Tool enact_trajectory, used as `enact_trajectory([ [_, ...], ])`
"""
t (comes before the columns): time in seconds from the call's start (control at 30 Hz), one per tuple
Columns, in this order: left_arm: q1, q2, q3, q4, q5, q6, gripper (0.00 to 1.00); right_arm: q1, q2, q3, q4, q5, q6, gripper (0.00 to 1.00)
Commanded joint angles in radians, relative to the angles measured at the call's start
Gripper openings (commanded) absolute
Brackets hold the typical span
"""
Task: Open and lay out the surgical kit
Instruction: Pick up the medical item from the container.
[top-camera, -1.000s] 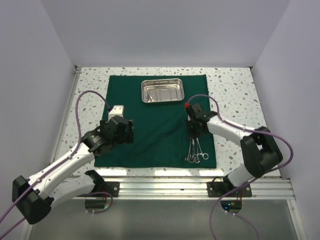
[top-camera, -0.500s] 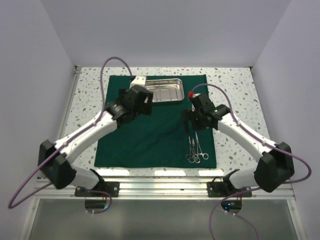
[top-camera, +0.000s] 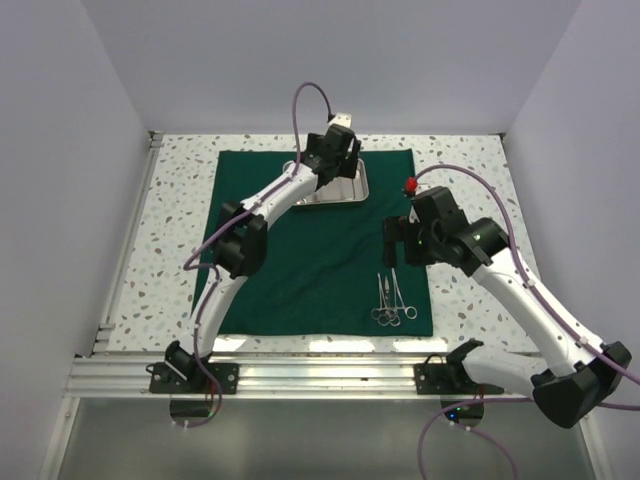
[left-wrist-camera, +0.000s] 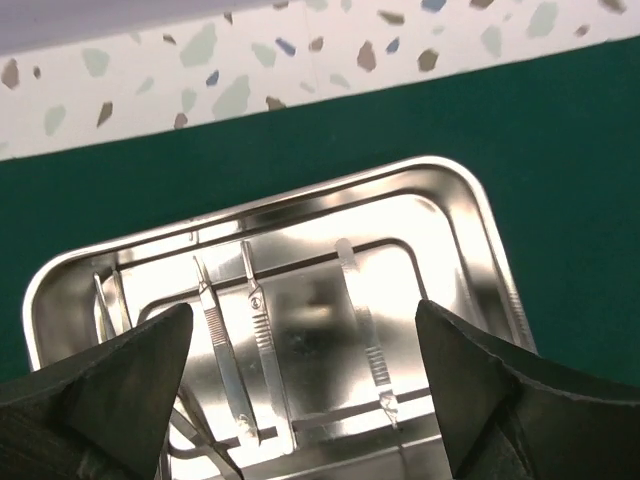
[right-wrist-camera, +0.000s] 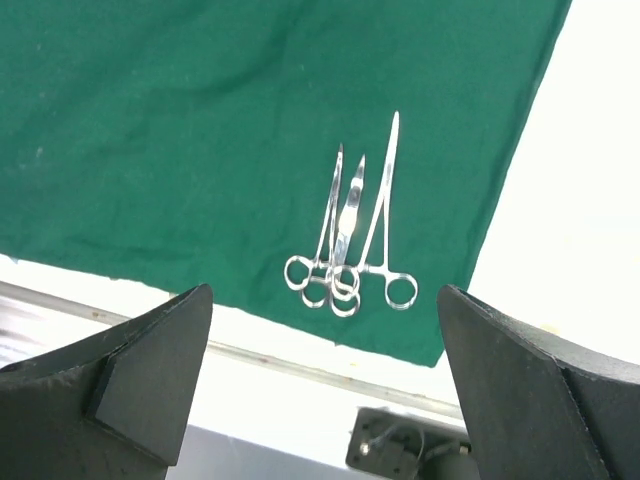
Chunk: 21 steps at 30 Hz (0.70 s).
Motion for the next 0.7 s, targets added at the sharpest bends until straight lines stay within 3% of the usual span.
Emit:
enact_trajectory([
  [0.0,0.041,0.043,0.061,0.058,0.025,-0.021,0.96,0.003,-0.042,0.045,-0.083,0.009,0.049,0.98],
  [0.3,0.050,0.144,0.107,0.136,0.025,-0.003,0.95,0.003,-0.004,0.034,-0.087,0.004,0.049,0.97],
  [0.67,0.063,0.240,0.133,0.170,0.052,-0.092,0.91,0.003,0.085,0.087,-0.084,0.010,-0.004,0.96],
])
